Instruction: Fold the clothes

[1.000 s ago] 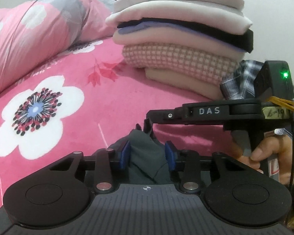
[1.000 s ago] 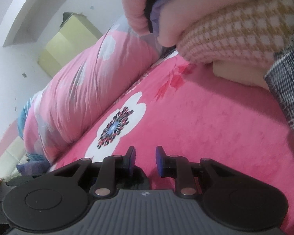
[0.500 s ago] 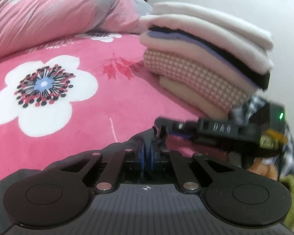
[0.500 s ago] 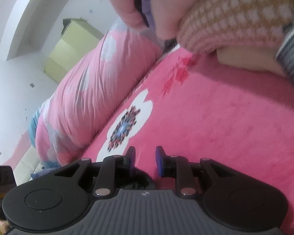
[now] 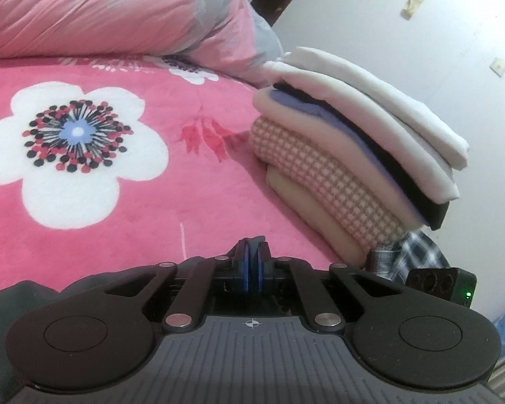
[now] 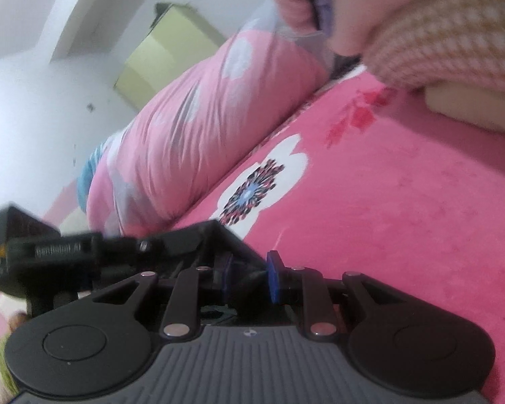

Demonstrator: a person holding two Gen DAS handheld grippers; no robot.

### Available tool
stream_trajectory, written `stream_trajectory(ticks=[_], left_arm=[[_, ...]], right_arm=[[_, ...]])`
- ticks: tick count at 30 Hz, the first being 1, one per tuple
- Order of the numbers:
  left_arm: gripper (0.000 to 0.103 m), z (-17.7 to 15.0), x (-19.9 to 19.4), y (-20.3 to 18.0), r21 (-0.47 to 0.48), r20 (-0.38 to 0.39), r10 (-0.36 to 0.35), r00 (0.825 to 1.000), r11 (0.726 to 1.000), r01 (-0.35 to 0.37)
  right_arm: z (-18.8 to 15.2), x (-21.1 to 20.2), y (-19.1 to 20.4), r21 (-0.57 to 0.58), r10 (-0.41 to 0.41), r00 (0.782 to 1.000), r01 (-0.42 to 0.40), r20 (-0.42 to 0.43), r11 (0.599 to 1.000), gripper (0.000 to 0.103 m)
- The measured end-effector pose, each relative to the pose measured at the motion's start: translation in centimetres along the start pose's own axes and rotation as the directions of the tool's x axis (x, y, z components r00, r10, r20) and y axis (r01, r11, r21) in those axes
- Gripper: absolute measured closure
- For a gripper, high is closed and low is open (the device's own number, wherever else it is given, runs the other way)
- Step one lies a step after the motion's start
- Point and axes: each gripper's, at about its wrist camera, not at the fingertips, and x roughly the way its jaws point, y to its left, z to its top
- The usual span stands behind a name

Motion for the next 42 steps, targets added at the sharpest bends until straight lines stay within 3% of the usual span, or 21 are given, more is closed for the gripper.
stream_trajectory(ticks=[6,8,11,15,19,20,23,28,33,36,40,42], left_arm=[[0.100,-1.7,0.8,-1.5,0.135,-0.031,-0.031,0.999,0.990,0.035],[0.100,-2.5,1.1,-1.9,0.189,-0.026,-0.026,0.999,0.982,0.031],[0.100,-2.7,1.4,-1.6,0.182,-0.037,-0.038,0.999,0.982,0.044],[0.100,-2.6,1.1,-1.0,0.146,-0.024,-0.055,0.998,0.988,0.058],[0.100,-2.5,0.9,-0.9,0.133,-0.012,-0.068,0.998,0.989,0.069],[0.100,-2.5,0.9,-0.9,0.131,-0.009,-0.071,0.997,0.989,0.071],[0.100,-2.3,0.6,-0.5,0.108,0.010,-0.086,0.996,0.991,0.084],[0.100,-1.8,0.2,0.2,0.049,0.041,-0.129,0.991,0.991,0.127],[0.100,-2.1,1.2,-0.3,0.050,0.003,-0.162,0.987,0.986,0.162],[0.100,-2.4,1.5,-0.6,0.048,-0.011,-0.155,0.988,0.987,0.155],[0.099,-1.6,-0.5,-0.5,0.012,0.050,-0.165,0.985,0.986,0.165],[0.099,-1.1,-1.5,-0.6,0.023,0.057,-0.138,0.989,0.990,0.137]], right_arm=[[-0.4,1.6,0.6,-0.047,-0.066,0.994,0.062,-0.085,0.997,0.080],[-0.3,1.3,-0.7,0.042,-0.032,0.996,0.036,-0.085,0.999,0.079],[0.0,0.6,-3.2,0.215,0.040,0.997,-0.024,-0.070,0.976,0.080],[0.3,-2.3,-5.7,0.351,0.101,0.993,-0.114,0.055,0.929,0.078],[0.3,-3.7,-5.4,0.295,0.075,0.995,-0.092,0.067,0.951,0.085],[0.4,-3.4,-4.9,0.262,0.076,0.996,-0.087,0.052,0.961,0.091],[0.2,-2.2,-3.3,0.153,0.062,0.998,-0.058,-0.020,0.987,0.096],[-0.4,-1.3,-1.9,0.074,0.044,0.996,-0.038,-0.077,0.997,0.096],[-0.8,0.1,-0.7,-0.005,0.007,0.990,-0.008,-0.143,1.000,0.096],[-0.8,-0.1,-1.6,0.051,0.033,0.988,-0.026,-0.149,0.998,0.096],[-0.8,-0.1,-2.3,0.103,0.065,0.987,-0.050,-0.148,0.993,0.096],[-0.8,-0.2,-2.7,0.131,0.083,0.986,-0.064,-0.143,0.989,0.096]])
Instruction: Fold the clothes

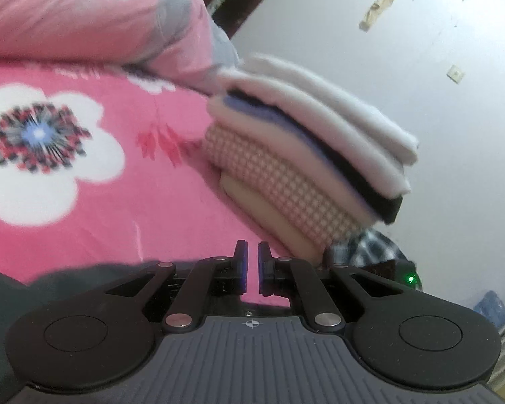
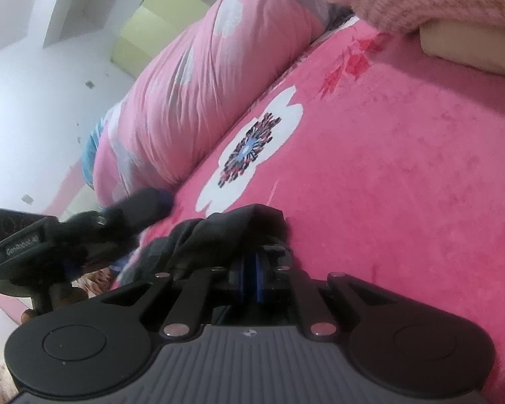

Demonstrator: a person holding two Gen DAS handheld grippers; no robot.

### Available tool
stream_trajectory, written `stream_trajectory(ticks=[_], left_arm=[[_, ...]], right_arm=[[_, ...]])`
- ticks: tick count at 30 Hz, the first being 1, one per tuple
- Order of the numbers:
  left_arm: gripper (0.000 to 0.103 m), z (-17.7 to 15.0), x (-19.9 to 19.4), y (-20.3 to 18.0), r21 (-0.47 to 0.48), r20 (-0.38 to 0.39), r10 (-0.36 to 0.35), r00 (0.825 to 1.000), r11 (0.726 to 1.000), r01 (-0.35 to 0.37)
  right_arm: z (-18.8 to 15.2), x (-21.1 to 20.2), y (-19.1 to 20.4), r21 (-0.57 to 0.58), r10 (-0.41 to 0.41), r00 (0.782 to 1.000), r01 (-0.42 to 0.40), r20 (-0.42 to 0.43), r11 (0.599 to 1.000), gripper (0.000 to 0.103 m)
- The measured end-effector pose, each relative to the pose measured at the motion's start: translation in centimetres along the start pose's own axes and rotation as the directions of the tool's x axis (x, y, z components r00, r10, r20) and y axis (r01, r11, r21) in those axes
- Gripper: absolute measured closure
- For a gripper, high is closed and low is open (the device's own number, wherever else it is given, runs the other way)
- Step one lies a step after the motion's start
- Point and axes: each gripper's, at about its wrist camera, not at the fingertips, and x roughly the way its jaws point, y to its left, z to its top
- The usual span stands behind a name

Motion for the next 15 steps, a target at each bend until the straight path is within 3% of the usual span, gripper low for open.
stream_trajectory(ticks=[2,5,8,9,11,12,13,15], left_arm=[[0.099,0.1,-0.3,-0.1,0.024,-0.021,0.064,0.998,0.998,-0.063],[0.099,-0.8,0.5,-0.2,0.089,-0.099,0.177,0.979,0.982,-0.169],[0.099,-1.7,0.0,-0.8,0.105,-0.122,0.156,0.980,0.984,-0.143],[0.094,-2.0,-0.6,-1.6,0.140,-0.114,0.137,0.984,0.983,-0.120],[0.067,-2.8,-1.4,-3.3,0.242,-0.103,0.128,0.986,0.965,-0.100],[0.049,-3.3,-1.6,-4.3,0.308,-0.098,0.143,0.985,0.946,-0.107],[0.039,-4.0,-1.6,-5.2,0.374,-0.094,0.165,0.982,0.920,-0.118],[0.038,-5.4,-0.8,-6.7,0.507,-0.091,0.232,0.969,0.848,-0.155]], right_arm=[[0.1,0.2,-0.2,0.019,0.007,1.000,-0.007,-0.003,1.000,0.096],[0.1,0.3,-0.4,0.030,0.013,1.000,-0.012,-0.005,0.999,0.096],[0.1,0.3,-0.5,0.035,0.017,1.000,-0.017,-0.005,0.999,0.096],[0.1,0.3,-0.5,0.037,0.018,1.000,-0.018,-0.005,0.999,0.096],[0.1,0.3,-0.6,0.041,0.021,1.000,-0.021,-0.005,0.999,0.096],[0.1,0.3,-0.6,0.043,0.023,1.000,-0.022,-0.006,0.999,0.096],[0.1,0.3,-0.6,0.045,0.025,1.000,-0.025,-0.006,0.999,0.096],[0.0,0.3,-0.6,0.048,0.029,1.000,-0.028,-0.006,0.998,0.096]])
